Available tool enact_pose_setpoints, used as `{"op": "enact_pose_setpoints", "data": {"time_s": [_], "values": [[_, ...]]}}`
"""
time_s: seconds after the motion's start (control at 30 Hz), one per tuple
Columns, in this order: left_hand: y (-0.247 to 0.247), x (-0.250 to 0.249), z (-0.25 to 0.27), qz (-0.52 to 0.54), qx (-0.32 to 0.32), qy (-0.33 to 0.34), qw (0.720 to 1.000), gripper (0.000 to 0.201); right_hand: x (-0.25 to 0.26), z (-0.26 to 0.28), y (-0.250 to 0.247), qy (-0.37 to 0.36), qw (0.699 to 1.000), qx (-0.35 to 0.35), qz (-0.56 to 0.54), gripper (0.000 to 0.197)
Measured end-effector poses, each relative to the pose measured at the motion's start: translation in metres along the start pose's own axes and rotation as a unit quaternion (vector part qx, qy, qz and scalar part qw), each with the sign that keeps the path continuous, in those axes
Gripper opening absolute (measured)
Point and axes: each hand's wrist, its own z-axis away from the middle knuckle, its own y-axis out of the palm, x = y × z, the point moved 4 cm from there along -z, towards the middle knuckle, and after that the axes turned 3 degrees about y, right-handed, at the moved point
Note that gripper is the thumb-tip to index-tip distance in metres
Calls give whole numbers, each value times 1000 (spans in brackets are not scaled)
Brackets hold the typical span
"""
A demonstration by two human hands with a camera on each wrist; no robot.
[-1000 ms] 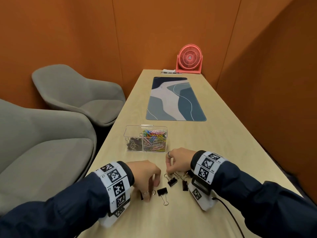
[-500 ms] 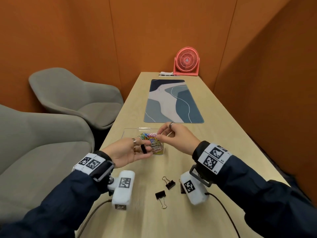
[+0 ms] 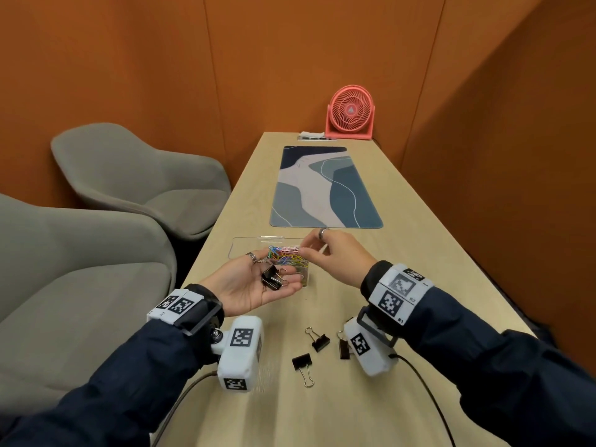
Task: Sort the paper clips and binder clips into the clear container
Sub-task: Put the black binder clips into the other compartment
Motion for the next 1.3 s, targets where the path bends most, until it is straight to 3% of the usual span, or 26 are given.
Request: {"op": "enact_pose_setpoints", "data": {"time_s": [0.13,0.27,0.4,0.63,0.77,0.97,1.1,1.2,1.3], "values": [[-1,2,-2,-14,-19,-8,1000,51,-35,11,-6,72,986,126,83,18],[0,8,-3,-43,-19,-13,999,48,-59,31,-2,153,943,261,139,30],[0,12,-5,-51,-25,-13,998,46,-70,41,9,164,923,289,196,35],[-1,13,-7,-58,-31,-8,998,45,-71,42,11,135,920,319,184,35],[-2,15,-8,-58,-27,-12,998,46,-74,42,7,116,936,273,191,28],[4,18,-10,-26,-15,-14,999,52,-38,22,-8,14,993,66,93,32],[12,21,-12,14,11,-11,1000,54,-8,15,9,-44,991,45,115,34],[14,22,-12,31,13,-9,999,49,1,11,22,-50,987,69,138,38],[12,21,-12,41,3,-5,999,43,1,10,17,-44,994,39,92,38]]}}
